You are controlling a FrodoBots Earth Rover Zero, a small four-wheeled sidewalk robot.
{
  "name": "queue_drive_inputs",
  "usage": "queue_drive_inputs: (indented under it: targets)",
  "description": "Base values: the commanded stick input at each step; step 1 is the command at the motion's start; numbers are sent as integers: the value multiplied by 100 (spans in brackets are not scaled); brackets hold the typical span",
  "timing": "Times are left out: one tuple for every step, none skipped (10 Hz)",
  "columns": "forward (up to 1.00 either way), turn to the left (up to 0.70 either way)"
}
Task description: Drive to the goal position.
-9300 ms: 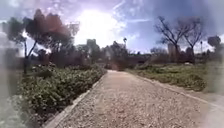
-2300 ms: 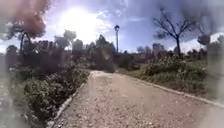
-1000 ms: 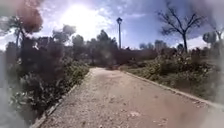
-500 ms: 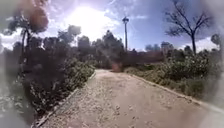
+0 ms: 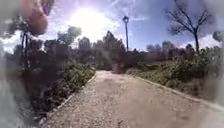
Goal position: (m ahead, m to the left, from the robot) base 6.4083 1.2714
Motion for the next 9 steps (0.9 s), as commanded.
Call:
queue_drive_inputs:
  targets:
    - [70, 0]
    - [70, 0]
    - [70, 0]
    - [70, 0]
    - [70, 0]
    - [70, 0]
    - [70, 0]
    - [70, 0]
    - [70, 0]
